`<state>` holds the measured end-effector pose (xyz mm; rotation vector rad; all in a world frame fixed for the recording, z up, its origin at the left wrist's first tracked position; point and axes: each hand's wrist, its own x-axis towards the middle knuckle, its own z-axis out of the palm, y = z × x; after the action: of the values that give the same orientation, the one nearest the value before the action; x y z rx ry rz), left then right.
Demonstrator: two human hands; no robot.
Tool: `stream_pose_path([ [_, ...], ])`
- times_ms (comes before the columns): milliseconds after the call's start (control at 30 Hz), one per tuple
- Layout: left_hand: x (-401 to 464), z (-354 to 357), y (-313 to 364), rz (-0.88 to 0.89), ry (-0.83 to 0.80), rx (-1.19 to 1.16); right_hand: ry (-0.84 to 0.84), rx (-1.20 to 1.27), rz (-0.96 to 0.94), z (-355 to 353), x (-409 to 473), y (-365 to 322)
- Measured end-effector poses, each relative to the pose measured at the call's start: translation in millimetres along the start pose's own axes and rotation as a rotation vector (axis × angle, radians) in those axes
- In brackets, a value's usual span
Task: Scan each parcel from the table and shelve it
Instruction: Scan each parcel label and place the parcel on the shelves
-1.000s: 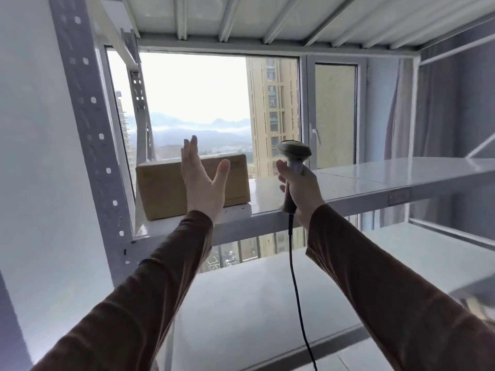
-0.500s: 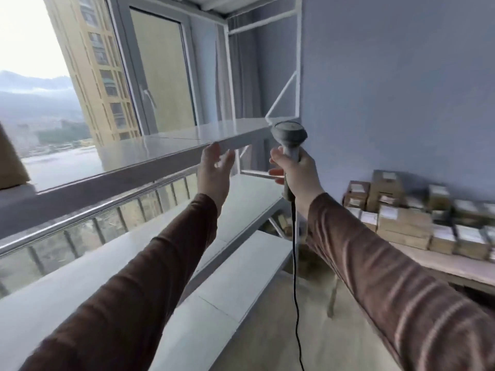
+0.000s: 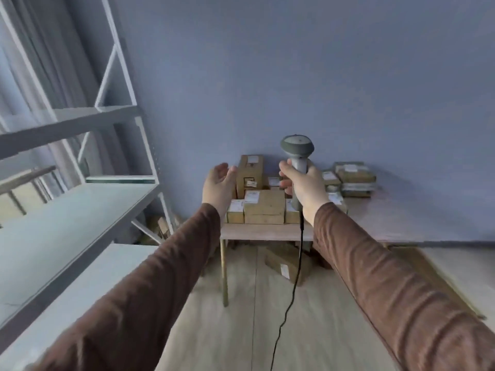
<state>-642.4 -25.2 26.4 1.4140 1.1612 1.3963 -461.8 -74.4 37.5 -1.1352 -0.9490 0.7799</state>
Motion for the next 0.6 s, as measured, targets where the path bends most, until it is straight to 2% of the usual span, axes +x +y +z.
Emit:
stream_pose_path([
  [267,55,173,-46,-0.074,-0.178,-0.009,0.156,-0.142,0.018,-137,107,43],
  [600,149,312,-122,-0.132,-0.357,0.005,0.360,-0.254,0.040,-227,223,103],
])
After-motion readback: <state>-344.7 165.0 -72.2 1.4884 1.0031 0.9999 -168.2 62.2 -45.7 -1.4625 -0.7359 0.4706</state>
